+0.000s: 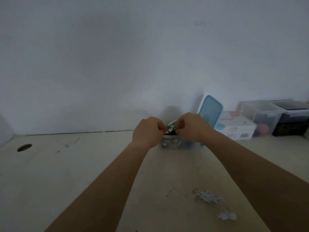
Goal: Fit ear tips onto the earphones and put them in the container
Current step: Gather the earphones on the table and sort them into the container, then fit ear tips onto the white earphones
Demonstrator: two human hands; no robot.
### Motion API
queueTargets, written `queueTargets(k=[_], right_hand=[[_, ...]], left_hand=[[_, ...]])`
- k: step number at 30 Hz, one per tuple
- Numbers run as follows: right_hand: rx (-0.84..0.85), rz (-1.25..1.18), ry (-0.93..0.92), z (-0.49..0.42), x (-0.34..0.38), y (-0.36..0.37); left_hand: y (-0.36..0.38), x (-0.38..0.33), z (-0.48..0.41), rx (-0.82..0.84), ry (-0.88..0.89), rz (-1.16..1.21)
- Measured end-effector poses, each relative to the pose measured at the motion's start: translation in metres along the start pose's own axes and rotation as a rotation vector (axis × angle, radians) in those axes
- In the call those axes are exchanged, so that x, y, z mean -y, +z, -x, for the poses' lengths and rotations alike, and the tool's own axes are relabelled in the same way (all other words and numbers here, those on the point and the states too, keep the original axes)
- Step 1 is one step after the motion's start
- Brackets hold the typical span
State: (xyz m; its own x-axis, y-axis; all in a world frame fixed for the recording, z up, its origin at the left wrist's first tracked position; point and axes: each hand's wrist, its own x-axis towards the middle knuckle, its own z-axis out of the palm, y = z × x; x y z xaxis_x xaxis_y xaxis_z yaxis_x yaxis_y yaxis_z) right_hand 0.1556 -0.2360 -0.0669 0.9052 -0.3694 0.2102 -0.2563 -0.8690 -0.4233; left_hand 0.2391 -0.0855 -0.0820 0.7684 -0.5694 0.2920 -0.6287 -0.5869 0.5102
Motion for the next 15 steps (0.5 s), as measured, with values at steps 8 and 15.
queueTargets(k=[8,15], right_hand=[[-0.015,-0.021,-0.071,0.007,-0.001,0.001],[0.01,-0.045,-0.051,0.037,0.003,-0.017]], left_hand=[[0.006,0.0,0.007,-0.013,0.03,-0.128],[-0.001,-0.004,0.04,-0.077,0.138,-0.101]])
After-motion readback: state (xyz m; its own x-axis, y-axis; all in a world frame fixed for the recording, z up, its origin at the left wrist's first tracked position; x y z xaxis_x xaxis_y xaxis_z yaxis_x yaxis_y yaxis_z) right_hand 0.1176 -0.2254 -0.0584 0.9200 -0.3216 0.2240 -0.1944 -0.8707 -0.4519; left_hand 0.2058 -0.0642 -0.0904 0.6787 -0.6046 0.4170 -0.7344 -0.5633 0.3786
